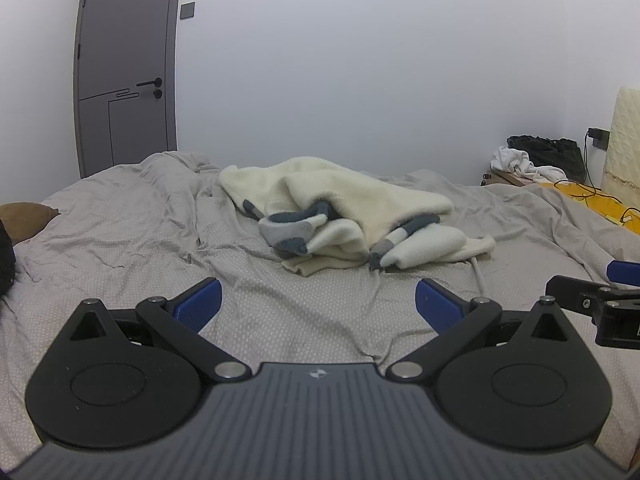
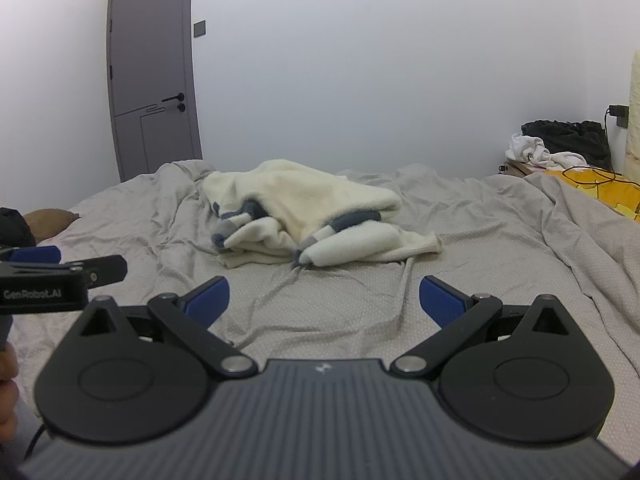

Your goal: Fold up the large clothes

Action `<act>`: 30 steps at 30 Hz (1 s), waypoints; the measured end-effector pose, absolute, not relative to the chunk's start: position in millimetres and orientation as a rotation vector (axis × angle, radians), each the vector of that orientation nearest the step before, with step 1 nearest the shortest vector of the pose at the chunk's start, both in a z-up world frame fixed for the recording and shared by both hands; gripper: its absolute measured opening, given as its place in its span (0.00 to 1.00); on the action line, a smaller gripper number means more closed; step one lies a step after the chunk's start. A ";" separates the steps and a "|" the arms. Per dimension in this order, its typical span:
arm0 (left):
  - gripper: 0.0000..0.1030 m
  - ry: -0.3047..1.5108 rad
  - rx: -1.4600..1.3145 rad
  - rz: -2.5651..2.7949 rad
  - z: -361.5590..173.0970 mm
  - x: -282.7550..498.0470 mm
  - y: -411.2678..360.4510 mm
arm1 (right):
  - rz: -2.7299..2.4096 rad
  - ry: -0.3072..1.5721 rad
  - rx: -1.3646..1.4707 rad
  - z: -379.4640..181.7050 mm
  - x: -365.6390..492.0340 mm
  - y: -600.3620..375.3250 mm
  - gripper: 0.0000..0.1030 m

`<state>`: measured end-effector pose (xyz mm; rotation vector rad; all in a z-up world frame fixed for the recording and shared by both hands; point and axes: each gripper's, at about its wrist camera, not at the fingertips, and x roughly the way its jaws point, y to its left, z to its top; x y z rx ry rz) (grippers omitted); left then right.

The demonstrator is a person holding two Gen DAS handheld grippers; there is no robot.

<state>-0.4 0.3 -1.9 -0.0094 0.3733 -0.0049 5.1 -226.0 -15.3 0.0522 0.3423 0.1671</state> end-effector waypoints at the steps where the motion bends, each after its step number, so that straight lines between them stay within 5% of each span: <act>1: 1.00 0.373 -0.009 -0.004 -2.0 -0.4 0.3 | 0.167 0.342 0.052 -15.4 5.0 -226.0 1.00; 30: 1.00 0.386 0.002 -0.006 -15.8 2.8 0.5 | 0.174 0.350 0.055 -18.2 5.3 -226.6 1.00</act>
